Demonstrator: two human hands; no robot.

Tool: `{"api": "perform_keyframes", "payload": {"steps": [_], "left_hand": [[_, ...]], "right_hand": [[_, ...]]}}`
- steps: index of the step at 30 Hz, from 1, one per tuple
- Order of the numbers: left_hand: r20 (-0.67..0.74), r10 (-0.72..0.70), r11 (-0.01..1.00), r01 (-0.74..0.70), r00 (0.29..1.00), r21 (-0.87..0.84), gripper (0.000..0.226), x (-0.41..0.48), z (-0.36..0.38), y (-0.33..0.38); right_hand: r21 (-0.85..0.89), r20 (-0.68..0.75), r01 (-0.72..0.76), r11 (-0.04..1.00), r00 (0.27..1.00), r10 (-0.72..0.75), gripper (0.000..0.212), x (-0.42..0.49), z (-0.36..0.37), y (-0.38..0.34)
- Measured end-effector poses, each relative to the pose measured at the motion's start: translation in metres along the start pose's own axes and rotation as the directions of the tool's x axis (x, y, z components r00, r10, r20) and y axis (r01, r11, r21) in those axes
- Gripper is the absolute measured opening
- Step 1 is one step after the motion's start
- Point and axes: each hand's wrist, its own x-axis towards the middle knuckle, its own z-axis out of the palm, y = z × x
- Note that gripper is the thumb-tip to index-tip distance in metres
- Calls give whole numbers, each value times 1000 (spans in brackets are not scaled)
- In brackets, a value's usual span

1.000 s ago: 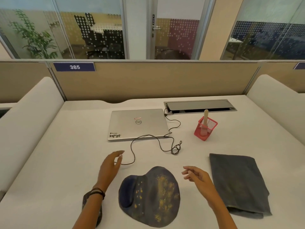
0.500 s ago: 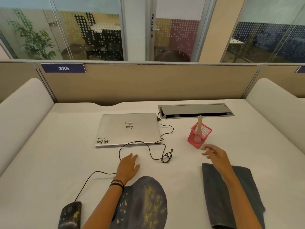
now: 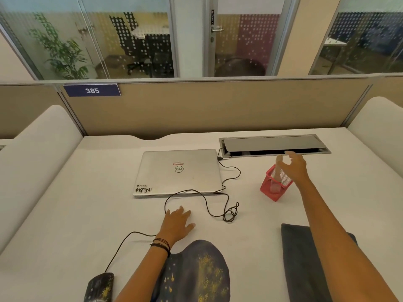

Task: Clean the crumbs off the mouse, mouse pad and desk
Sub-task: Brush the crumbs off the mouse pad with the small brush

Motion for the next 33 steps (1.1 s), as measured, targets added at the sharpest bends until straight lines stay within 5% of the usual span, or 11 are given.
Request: {"api": "perform_keyframes", "payload": {"steps": [3, 7, 12, 18, 28, 33], "left_hand": [[11, -4, 1000, 4, 1000, -27, 64, 0, -1, 2], [6, -14, 998, 14, 1000, -63, 68, 0, 0, 1], [14, 13, 996, -12, 1000, -89, 70, -3, 0, -2], [50, 68, 974, -55, 996, -218, 68, -23, -8, -7], [-27, 161, 924, -160, 987, -346, 59, -68, 8, -5], [-9, 192, 937, -186, 981, -295, 61, -77, 15, 2]], "right_hand": [[-104, 100, 21, 994, 995, -10, 61, 6, 7, -6], [-240, 49, 155, 958, 988, -148, 34, 1, 13, -7], [-181, -69, 271, 945, 955, -287, 29, -19, 12, 1], [-206, -33, 261, 943, 961, -274, 26, -33, 6, 10], [-166, -405, 380, 910, 815, -414, 17, -66, -22, -10], [3, -477, 442, 897, 789, -387, 23, -112, -23, -16]]}}
